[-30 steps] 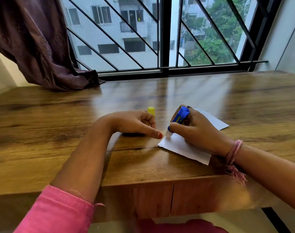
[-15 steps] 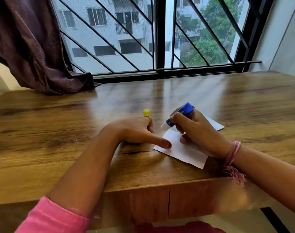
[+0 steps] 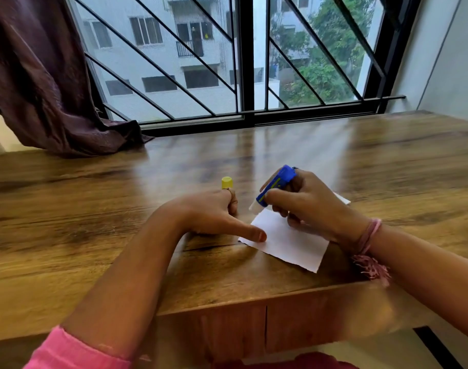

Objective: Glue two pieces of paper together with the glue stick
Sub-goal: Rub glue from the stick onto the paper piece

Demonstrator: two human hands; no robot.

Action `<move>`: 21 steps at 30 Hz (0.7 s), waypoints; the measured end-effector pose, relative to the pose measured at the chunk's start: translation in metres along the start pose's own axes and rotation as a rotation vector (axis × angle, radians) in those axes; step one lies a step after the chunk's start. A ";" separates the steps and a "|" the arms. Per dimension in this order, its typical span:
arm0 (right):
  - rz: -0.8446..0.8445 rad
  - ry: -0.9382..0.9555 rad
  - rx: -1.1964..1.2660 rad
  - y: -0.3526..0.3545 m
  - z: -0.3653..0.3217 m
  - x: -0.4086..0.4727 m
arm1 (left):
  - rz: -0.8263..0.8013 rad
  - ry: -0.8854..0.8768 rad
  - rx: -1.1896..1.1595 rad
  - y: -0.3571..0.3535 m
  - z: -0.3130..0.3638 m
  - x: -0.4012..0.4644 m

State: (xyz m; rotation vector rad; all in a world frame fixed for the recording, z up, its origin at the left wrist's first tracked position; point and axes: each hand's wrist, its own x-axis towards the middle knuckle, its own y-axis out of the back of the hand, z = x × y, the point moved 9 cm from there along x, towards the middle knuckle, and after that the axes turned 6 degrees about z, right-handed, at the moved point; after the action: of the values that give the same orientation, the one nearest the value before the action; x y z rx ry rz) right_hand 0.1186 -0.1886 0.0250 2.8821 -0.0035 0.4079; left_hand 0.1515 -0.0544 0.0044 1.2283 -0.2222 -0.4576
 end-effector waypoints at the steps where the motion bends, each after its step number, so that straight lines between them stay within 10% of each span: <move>1: 0.021 0.039 -0.057 -0.001 -0.002 0.001 | 0.007 0.001 0.005 0.000 0.000 0.000; 21: 0.015 0.172 -0.313 -0.007 -0.005 -0.004 | -0.177 -0.011 -0.134 0.002 -0.001 -0.016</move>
State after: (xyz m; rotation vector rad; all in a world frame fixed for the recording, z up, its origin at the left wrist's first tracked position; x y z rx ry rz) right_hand 0.1138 -0.1808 0.0269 2.5335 -0.0547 0.5983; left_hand 0.1378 -0.0452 0.0073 1.1189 -0.0901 -0.6227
